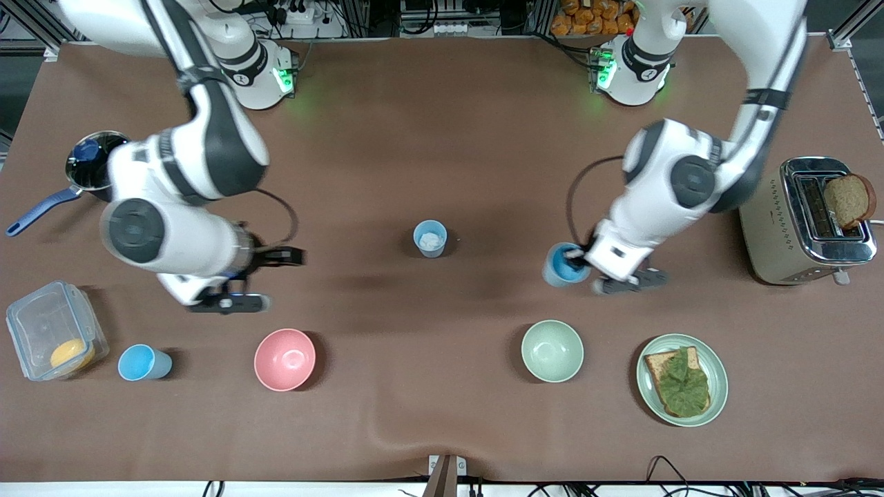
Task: Stack blue cups with both arms
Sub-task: 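Lower the left-held cup into the placed cup while the right gripper withdraws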
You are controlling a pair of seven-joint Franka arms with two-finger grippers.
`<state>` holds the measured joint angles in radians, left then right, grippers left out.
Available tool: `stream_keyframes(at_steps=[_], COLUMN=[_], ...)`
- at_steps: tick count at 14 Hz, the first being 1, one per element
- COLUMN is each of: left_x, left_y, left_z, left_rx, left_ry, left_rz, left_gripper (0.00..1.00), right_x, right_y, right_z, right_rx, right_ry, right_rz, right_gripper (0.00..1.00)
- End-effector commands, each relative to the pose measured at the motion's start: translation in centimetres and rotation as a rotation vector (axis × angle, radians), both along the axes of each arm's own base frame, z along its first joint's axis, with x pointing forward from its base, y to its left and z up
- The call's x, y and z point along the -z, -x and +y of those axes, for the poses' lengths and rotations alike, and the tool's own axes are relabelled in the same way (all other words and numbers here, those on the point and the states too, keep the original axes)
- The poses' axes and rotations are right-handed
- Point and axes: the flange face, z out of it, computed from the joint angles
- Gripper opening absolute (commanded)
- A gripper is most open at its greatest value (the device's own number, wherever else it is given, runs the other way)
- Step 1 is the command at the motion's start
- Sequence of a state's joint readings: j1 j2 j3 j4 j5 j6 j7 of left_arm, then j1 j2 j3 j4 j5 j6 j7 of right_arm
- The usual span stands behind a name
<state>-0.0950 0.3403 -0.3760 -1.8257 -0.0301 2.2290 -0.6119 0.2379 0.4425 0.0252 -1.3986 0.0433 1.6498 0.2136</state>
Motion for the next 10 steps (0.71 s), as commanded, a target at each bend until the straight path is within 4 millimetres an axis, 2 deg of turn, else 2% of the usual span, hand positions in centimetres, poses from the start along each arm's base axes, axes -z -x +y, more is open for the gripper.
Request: stream_keyframes(at_steps=[1,3,5,8,9,10], left_x=[-0.1,0.4,1.7,4.3,4.4,4.3], left_y=[2.2,4.0,4.9,7.5,8.2,8.5], left_z=[-7.3,-11.6,-15.3,-19.0,-20.1,-20.5], left_rx=[-0.017,-0.006,-0.042,-0.047,-0.07,-0.086], left_ry=[0.011,0.006,0.005,-0.05,-0.05,-0.05], left_rz=[0.043,0.048,0.063,0.069,0.073,0.073], left_gripper=[0.0,0.0,0.0,0.0,0.0,0.0], right_x=[-2.4,-4.2,-6.1,-11.4,-12.4,-12.8], right_y=[2.4,3.8,5.6,10.1,10.3,10.0], right_z=[-6.0,-9.7,-13.5,-13.9,-14.5,-16.0], right_rx=[-0.092,-0.144,-0.165,-0.179,-0.164,-0.144], right_ry=[0.007,-0.012,-0.025,-0.018,-0.014,-0.021], right_rz=[-0.011,-0.034,-0.057,-0.126,-0.144,-0.168], right_gripper=[1.0,1.0,1.0,1.0,1.0,1.0])
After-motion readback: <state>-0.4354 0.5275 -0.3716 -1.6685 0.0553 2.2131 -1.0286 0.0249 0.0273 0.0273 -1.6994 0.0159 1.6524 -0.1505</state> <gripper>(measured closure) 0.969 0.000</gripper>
